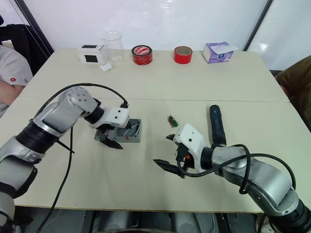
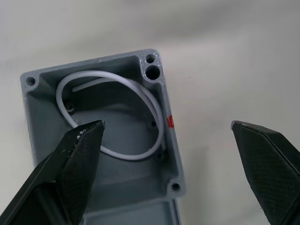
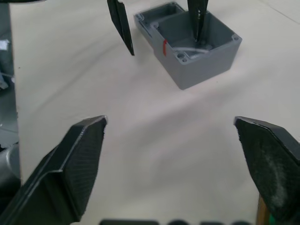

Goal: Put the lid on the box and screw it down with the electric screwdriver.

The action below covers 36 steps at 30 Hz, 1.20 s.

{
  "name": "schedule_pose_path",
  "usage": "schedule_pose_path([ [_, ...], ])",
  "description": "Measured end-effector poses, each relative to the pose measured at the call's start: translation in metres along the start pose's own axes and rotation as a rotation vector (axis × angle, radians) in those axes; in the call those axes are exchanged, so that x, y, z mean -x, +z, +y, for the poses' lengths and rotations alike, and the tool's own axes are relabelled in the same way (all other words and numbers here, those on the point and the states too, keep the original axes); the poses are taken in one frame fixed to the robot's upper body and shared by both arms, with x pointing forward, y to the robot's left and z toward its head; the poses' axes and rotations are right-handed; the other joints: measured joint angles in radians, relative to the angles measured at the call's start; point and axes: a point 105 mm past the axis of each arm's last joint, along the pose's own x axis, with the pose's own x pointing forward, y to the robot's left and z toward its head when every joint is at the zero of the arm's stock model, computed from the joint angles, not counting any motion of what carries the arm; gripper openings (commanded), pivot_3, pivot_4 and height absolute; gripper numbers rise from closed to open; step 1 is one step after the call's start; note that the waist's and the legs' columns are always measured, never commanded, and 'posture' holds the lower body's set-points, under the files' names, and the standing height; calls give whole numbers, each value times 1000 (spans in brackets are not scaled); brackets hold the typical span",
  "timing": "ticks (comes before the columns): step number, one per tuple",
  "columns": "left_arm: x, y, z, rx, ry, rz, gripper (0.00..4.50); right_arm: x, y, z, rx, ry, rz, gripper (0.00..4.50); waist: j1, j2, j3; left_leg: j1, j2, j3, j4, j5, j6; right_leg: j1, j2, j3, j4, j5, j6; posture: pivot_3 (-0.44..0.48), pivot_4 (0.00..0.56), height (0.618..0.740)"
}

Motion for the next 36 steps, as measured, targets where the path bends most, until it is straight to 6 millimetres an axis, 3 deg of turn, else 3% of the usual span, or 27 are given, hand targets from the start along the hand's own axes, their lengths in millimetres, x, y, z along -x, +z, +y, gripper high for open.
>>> schedule_pose_path([
  [1, -3, 0, 0, 0, -13, 6, 4440, 0, 0, 0, -2, -6, -2, 4500, 0, 0, 0, 0, 0, 0, 0, 0, 0, 0, 0, 0, 0, 0, 0, 0, 150, 740],
  [2, -5, 1, 0, 0, -20, 4, 3951, 0, 0, 1, -2, -8, -4, 4500, 0, 0, 0, 0, 0, 0, 0, 0, 0, 0, 0, 0, 0, 0, 0, 0, 150, 740],
  [3, -6, 2, 0, -2, -24, 2, 3827, 0, 0, 1, -1, -11, -7, 4500, 0, 0, 0, 0, 0, 0, 0, 0, 0, 0, 0, 0, 0, 0, 0, 0, 150, 740],
  [6, -9, 5, 0, 1, -45, -2, 2668, 1, -2, 1, -9, -30, -7, 4500, 0, 0, 0, 0, 0, 0, 0, 0, 0, 0, 0, 0, 0, 0, 0, 0, 150, 740],
  [12, -11, 0, 3, 0, -47, 31, 910, 1, 1, -1, -14, -52, -29, 4500, 0, 0, 0, 0, 0, -1, 0, 0, 0, 0, 0, 0, 1, 0, 0, 0, 150, 740],
  [14, -11, 1, 4, -3, -51, 35, 122, 1, 1, -1, -19, -57, -25, 4500, 0, 0, 0, 0, 0, -1, 0, 0, 0, 0, 0, 0, 1, 0, 0, 0, 150, 740],
  [22, -11, 6, 12, -110, -60, 21, 122, 6, -1, -4, -39, -73, -3, 4500, 5, 0, 0, 1, 0, -1, 1, 0, 0, 1, -1, -1, 1, 0, 0, 0, 150, 740],
  [30, -2, 42, 23, -406, -91, -49, 122, 20, -3, -4, -52, -58, 43, 4500, 21, 0, 0, 1, 0, -1, 1, 0, 0, 1, -1, -1, 1, 0, 0, 0, 150, 740],
  [36, -21, 53, 12, -553, -199, -71, 122, 22, -3, -6, -65, -73, 48, 4500, 18, 0, 0, 1, 0, -1, 1, 0, 0, 1, 0, 0, 1, 0, 0, 0, 150, 740],
])
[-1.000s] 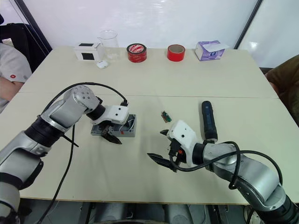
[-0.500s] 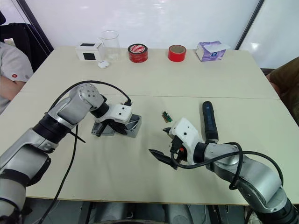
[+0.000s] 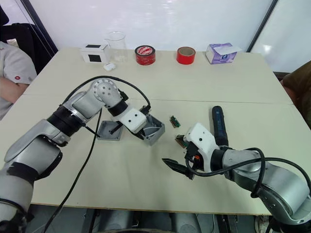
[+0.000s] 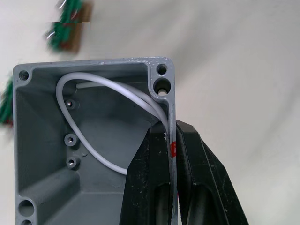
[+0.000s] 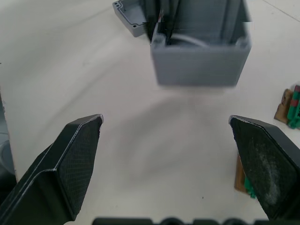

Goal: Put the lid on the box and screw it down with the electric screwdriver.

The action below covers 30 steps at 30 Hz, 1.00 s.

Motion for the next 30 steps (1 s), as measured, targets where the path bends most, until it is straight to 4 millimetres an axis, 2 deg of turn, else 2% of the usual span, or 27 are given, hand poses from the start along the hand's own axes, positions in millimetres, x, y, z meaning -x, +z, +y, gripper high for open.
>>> schedule_pose_path([
  [6, -22, 6, -4, -102, -86, -30, 122, 2, -1, 2, -9, -34, -4, 4500, 3, 0, 0, 0, 0, 0, 0, 0, 0, 0, 0, 0, 0, 0, 0, 0, 150, 740],
  [10, -27, 1, -9, -116, -117, -19, 1221, 4, -3, 4, -22, -41, -1, 4500, 2, 0, 0, 0, 0, 0, 0, 0, 0, 0, 0, 0, 0, 0, 0, 0, 150, 740],
  [12, -28, 1, -9, -113, -121, -18, 2067, 4, -4, 5, -24, -37, -1, 4500, 3, 0, 0, 0, 0, 0, 0, 0, 0, 0, 0, 0, 0, 0, 0, 0, 150, 740],
  [14, -25, 0, -8, -65, -116, -23, 2067, 4, -4, 6, -26, -30, 2, 4500, 2, 0, 0, 0, 0, 0, 0, 0, 0, 0, 0, 0, 0, 0, 0, 0, 150, 740],
  [16, -16, 1, -7, -16, -99, -19, 2067, 5, -4, 7, -24, -21, 7, 4500, 1, 0, 0, 0, 0, 0, 0, 0, 0, 0, 0, 0, 0, 0, 0, 0, 150, 740],
  [18, 6, 1, -6, 29, -53, 7, 2067, 7, -3, 8, -15, 6, 13, 4500, -3, 0, 0, 0, 1, 0, 0, 0, 0, 0, 1, 0, 0, 0, 0, 0, 150, 740],
  [19, 28, 0, -6, 72, 3, 28, 2067, 9, -1, 9, -2, 24, 17, 4500, -8, 0, 0, 0, 1, 0, 0, 0, 0, 0, 1, 0, 1, 0, 0, 0, 150, 740],
  [22, 50, 0, -7, 128, 68, 41, 2067, 11, 4, 8, 11, 40, 2, 4500, -9, 0, 0, 1, 2, -1, 0, 0, 0, 1, 2, 0, 1, 0, 0, 0, 150, 740],
  [24, 76, -2, -17, 341, 149, 30, 2067, 12, 21, 4, 59, 67, -48, 4500, -20, 0, 0, 1, 2, -1, 0, 0, 0, 0, 2, 0, 2, 0, 1, 0, 150, 740],
  [26, 90, -3, -17, 488, 241, 17, 2067, 13, 40, -1, 116, 65, -109, 4500, -22, 0, 0, 2, 3, -1, 0, 0, 0, 0, 2, 0, 2, 0, 1, 0, 150, 740],
  [27, 99, -5, -14, 600, 346, 12, 2067, 11, 57, -3, 157, 77, -165, 4500, -22, 0, 0, 2, 3, -1, 0, 0, 0, 1, 2, 0, 2, 0, 1, 0, 150, 740],
  [28, 100, -6, -13, 640, 381, 12, 2067, 12, 65, -3, 175, 81, -191, 4500, -22, 0, 0, 2, 3, -1, 0, 0, 0, 0, 2, 0, 3, -1, 1, 0, 150, 740],
  [30, 102, -18, -15, 853, 523, 27, 2067, 9, 84, 2, 236, 122, -247, 4500, -20, 0, 0, 2, 3, -2, 0, 0, 0, 0, 2, -1, 4, -1, 3, 0, 150, 740],
])
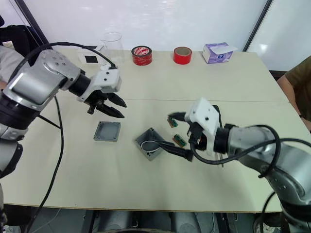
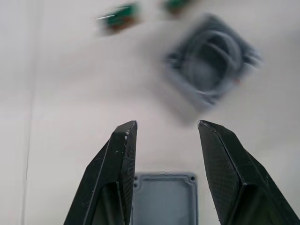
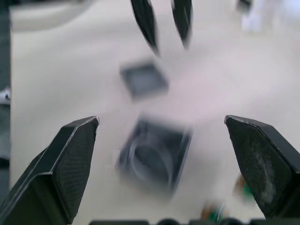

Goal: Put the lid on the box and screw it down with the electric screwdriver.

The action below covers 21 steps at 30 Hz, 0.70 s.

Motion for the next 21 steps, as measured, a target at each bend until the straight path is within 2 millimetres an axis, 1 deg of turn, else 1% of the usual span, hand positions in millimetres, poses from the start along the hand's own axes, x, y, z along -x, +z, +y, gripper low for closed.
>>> schedule_pose_path([
  [2, -1, -15, 5, 184, 108, 36, 2067, -7, 1, 5, 37, 47, 11, 4500, 0, 0, 0, 0, 0, 0, 0, 0, 0, 0, 0, 0, 1, 0, 0, 0, 150, 740],
  [5, 0, -33, 6, 459, 246, 53, 2067, -18, -11, 10, 55, 107, 58, 4500, 0, 0, 0, 0, -1, 0, 0, 0, 0, -2, -2, 0, 4, -1, 1, 0, 150, 740],
  [7, 0, -48, 5, 587, 331, 55, 2067, -23, -19, 10, 60, 123, 77, 4500, -1, 0, 0, 1, -2, 0, 1, 0, 0, -2, -3, 1, 7, -1, 1, 0, 150, 740],
  [10, -9, -91, -2, 754, 430, 100, 2067, -31, -28, 11, 63, 140, 92, 4500, -5, -1, 0, 2, -2, 1, 1, 0, 0, -3, -3, 2, 10, -2, 1, 0, 150, 740],
  [11, -12, -101, -4, 786, 449, 116, 2067, -33, -28, 12, 61, 143, 86, 4500, -3, -1, 1, 1, -2, 0, 1, 1, -1, -4, -3, 1, 11, -2, 0, 0, 150, 740],
  [13, -8, -107, -1, 808, 492, 120, 2067, -37, -29, 14, 59, 153, 76, 4500, 3, -4, 2, 1, -1, -1, 1, 2, -3, -4, -3, 0, 12, -2, 0, 0, 150, 740],
  [15, 6, -112, 5, 835, 552, 109, 2067, -41, -28, 16, 57, 159, 58, 4500, 3, -4, 2, 1, -1, -1, 1, 2, -3, -4, -4, 0, 12, -2, 0, 0, 150, 740],
  [17, 14, -119, 7, 875, 569, 111, 2067, -42, -29, 16, 55, 151, 57, 4500, 3, -4, 2, 1, -1, -1, 1, 2, -3, -3, -5, 0, 12, -2, 0, 0, 150, 740],
  [19, 12, -124, 7, 909, 551, 112, 2067, -43, -30, 16, 48, 145, 50, 4500, 4, -4, 2, 1, -2, -1, 1, 2, -3, -3, -6, 0, 11, -2, 0, 0, 150, 740],
  [21, 8, -124, 6, 934, 520, 107, 2067, -43, -32, 16, 42, 139, 50, 4500, 4, -5, 2, 1, -2, -1, 1, 2, -4, -3, -6, 0, 11, -2, 0, 0, 150, 740],
])
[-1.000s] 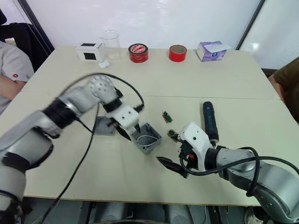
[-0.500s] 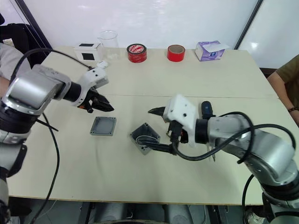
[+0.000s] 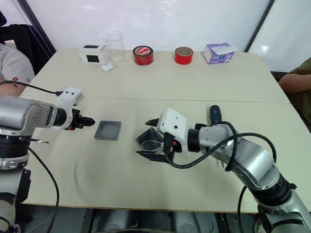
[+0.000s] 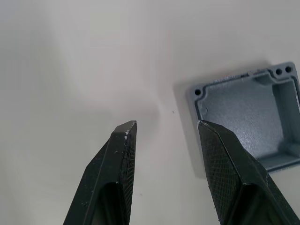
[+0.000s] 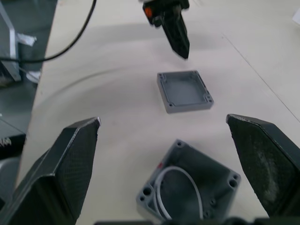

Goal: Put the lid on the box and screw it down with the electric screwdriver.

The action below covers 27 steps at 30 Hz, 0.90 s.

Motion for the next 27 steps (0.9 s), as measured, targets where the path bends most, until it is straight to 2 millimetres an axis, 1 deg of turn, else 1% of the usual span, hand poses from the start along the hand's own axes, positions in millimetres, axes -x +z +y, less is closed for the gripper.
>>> schedule_pose_path([
  [4, 1, 13, -6, 9, -32, -7, 2067, 1, -8, 2, -28, -20, 9, 4500, -3, 0, 0, 0, -3, 0, 0, 0, 0, 0, 0, 0, 0, 0, 0, 0, 150, 740],
  [6, 0, 14, -7, 12, -38, 3, 2067, 1, -9, 3, -34, -25, 8, 4500, -4, 0, 0, 0, -3, 0, 0, 0, 0, 0, 0, 0, 0, 0, 0, 0, 150, 740],
  [11, -10, 7, -10, 27, -50, 80, 2067, 1, -10, 3, -43, -59, -4, 4500, -5, 0, 0, 0, -2, 0, 0, 0, -1, 0, 1, 0, 0, 0, 0, 0, 150, 740],
  [15, -12, 7, -9, 30, -41, 108, 2067, 0, -13, 3, -59, -88, -4, 4500, -4, 0, 0, 0, -4, 0, 0, 0, -1, 0, 0, 0, 0, 0, 0, 0, 150, 740],
  [21, -20, -3, -9, 28, -33, 168, 2067, -1, -12, 3, -64, -125, -9, 4500, -3, -1, 0, 0, -4, 0, 0, 1, -1, 0, 0, 0, 0, 0, 0, 0, 150, 740],
  [23, -25, -4, -12, 28, -37, 179, 2067, -2, -11, 4, -66, -131, -14, 4500, -2, 0, 0, 0, -4, 0, 0, 1, -1, 0, 0, 0, 0, 0, 0, 0, 150, 740],
  [27, -29, -2, -13, 24, -25, 189, 2067, -2, -10, 5, -65, -143, -15, 4500, -2, 0, 0, 1, -5, 0, 0, 1, -1, 1, 0, 0, 0, 0, 0, 0, 150, 740],
])
